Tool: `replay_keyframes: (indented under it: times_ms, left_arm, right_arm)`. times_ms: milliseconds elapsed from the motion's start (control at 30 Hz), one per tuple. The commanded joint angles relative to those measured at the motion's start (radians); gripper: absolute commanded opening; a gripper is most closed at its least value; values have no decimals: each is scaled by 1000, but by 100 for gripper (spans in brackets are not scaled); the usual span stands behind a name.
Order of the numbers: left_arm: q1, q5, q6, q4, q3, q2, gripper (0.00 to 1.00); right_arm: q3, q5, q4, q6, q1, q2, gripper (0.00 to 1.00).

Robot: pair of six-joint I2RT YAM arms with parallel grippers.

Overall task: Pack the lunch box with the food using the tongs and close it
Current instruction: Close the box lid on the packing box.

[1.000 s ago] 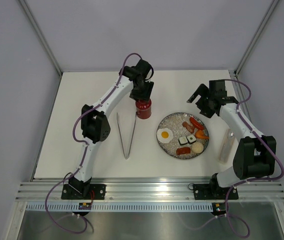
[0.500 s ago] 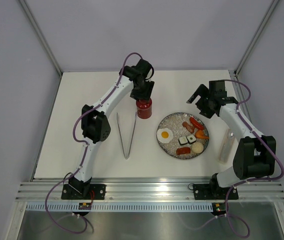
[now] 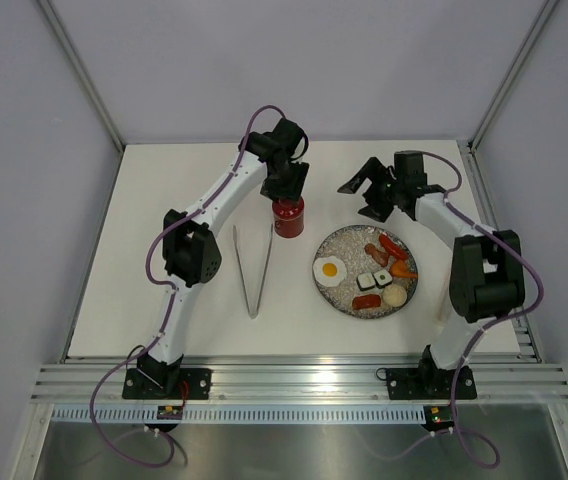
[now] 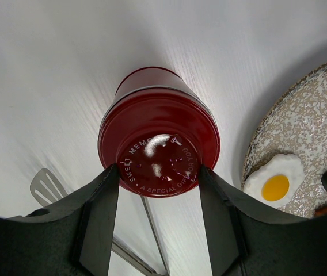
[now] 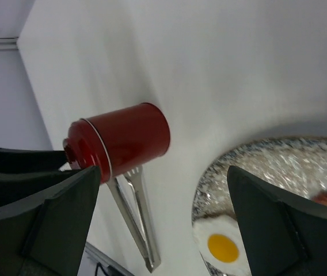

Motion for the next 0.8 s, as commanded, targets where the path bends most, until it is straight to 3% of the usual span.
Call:
replay_keyframes:
  times_ms: [0,67,267,500,767]
  left_arm:
    - [-6,9,8,21,50,-39,24]
    - [-6,7,12,21,50,-35,24]
    - [-6,4,17,24,46,-27,24]
    - [-3,7,18,27,45,-29,24]
    - [-1,3,23,27,46,-38,24]
  right_arm:
    - [96,-175,239,166,4,136,99]
    - [130,-204,357,273,7,199,99]
    - [360,-303,387,473,36,492,98]
    - [495,-368,482,628,99,643,91]
    - [501,-396,494,674,166,654,67]
